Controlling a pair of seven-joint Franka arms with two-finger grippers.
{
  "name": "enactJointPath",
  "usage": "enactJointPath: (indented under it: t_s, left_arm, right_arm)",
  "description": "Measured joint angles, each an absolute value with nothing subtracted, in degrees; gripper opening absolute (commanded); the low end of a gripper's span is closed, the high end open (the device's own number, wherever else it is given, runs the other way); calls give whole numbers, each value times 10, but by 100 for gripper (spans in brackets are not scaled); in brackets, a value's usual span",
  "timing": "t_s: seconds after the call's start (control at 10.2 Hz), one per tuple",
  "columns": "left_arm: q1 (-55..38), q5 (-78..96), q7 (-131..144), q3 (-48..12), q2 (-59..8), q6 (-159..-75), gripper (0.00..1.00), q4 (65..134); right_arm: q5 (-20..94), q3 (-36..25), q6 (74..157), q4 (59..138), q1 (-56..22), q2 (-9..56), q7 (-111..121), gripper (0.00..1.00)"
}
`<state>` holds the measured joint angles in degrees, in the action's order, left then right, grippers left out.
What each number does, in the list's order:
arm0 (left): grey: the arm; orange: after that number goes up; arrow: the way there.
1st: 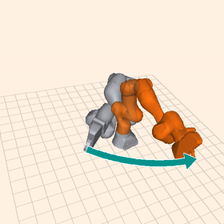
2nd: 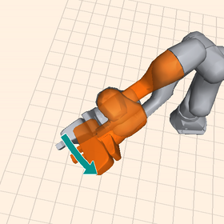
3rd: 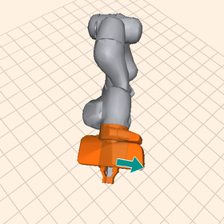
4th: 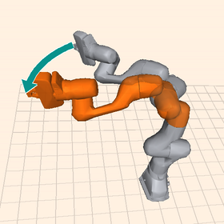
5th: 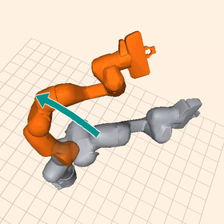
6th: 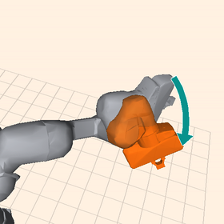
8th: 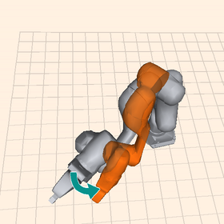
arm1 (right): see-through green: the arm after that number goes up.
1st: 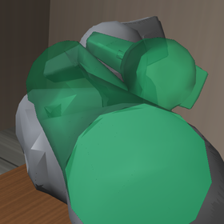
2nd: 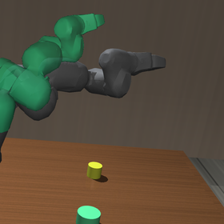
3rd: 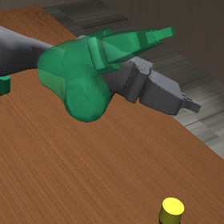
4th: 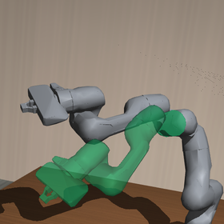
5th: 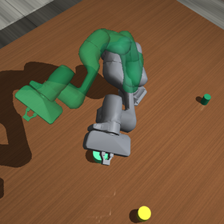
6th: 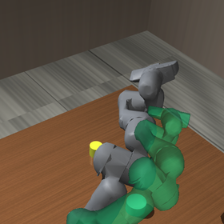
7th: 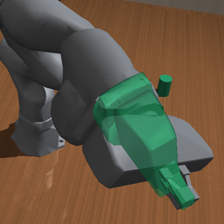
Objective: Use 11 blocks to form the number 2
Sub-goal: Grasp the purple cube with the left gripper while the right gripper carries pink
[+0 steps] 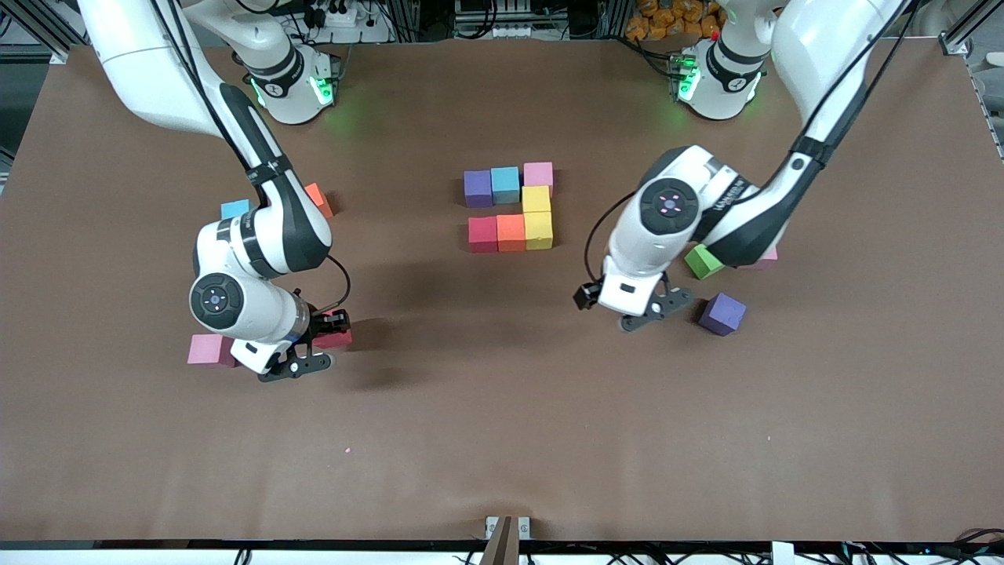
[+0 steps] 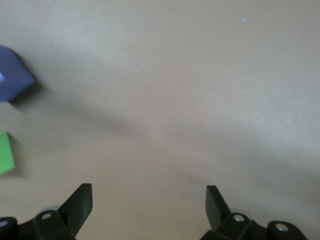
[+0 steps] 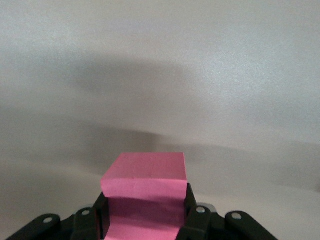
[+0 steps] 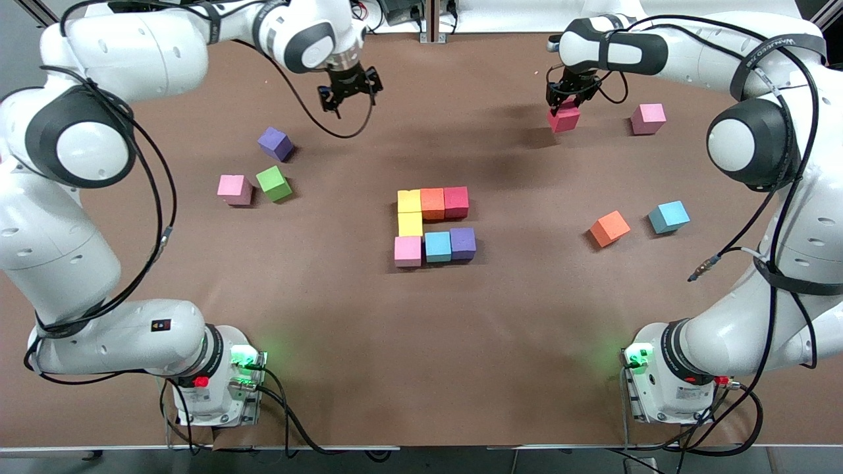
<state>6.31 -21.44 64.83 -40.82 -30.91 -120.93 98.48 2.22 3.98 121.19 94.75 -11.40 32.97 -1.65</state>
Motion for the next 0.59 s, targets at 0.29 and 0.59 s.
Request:
enactJointPath:
  t_s: [0.29, 0.59]
  left_arm:
    - [129, -214, 466, -413, -298, -1199, 100, 1018]
    - [210, -215, 214, -425, -287, -1195, 100, 1041]
  right_arm:
    - [23, 44, 1212, 947, -116, 330, -20, 56]
    - [23, 52, 1213, 940, -145, 330, -57, 56]
